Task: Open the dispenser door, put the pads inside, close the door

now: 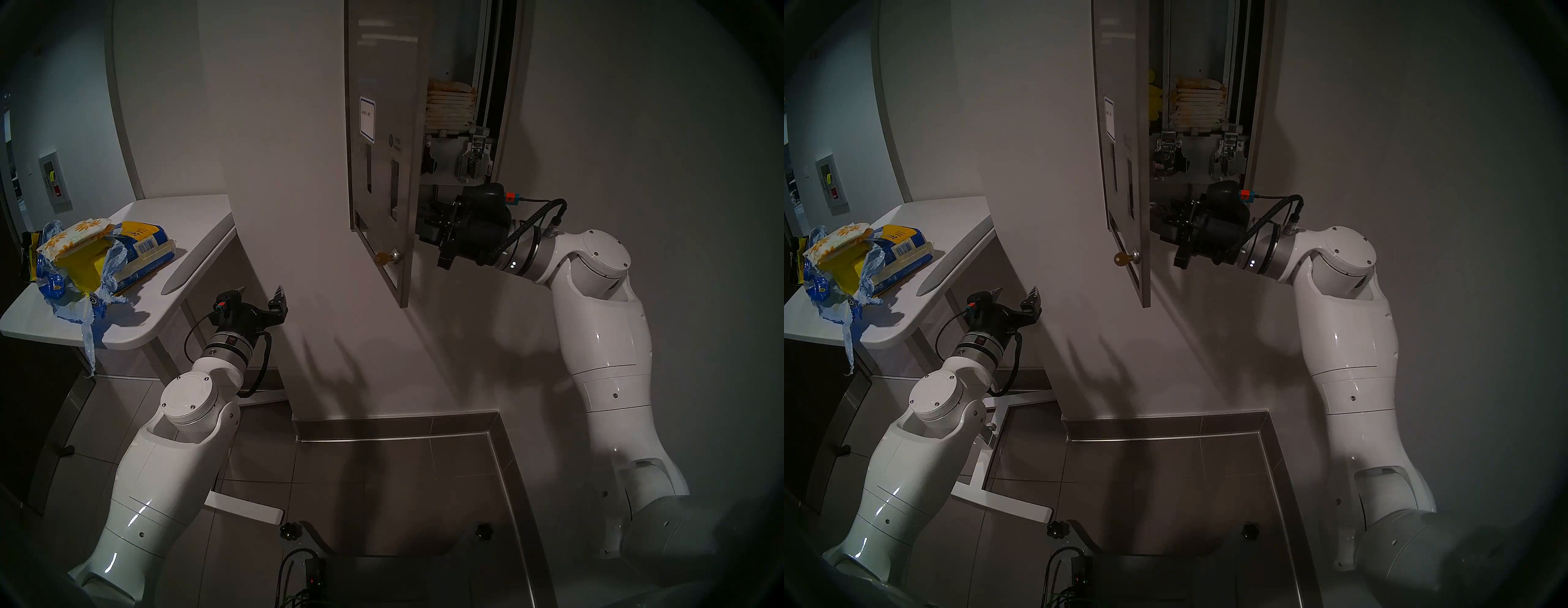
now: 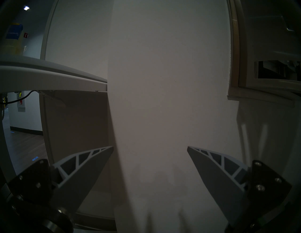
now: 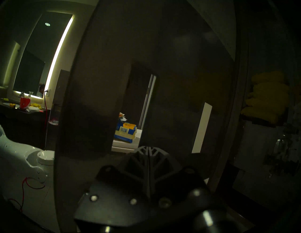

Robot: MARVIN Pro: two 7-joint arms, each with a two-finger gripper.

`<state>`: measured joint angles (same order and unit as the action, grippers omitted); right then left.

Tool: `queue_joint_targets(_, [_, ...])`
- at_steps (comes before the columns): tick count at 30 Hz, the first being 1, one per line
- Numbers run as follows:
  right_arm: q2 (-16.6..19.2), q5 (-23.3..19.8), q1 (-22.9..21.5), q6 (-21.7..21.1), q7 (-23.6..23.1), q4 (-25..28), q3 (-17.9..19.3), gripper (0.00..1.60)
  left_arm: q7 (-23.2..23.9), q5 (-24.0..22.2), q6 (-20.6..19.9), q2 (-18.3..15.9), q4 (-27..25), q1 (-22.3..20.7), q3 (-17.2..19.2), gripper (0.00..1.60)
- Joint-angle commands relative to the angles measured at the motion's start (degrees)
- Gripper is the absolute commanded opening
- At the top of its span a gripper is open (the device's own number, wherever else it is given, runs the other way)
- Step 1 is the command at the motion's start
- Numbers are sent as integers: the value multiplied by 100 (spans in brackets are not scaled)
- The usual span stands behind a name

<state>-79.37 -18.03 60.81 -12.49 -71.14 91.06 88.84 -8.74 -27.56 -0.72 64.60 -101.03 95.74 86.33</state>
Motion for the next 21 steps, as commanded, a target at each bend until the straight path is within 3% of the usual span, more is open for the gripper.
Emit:
queue_joint_targets(1, [-491, -171, -233, -53, 197, 59, -145, 0, 4, 0, 75, 3, -165, -147, 46, 160])
queue_joint_targets(21, [-1128, -434, -489, -128, 625, -77, -244, 0, 4, 0, 76, 3, -165, -147, 46, 160])
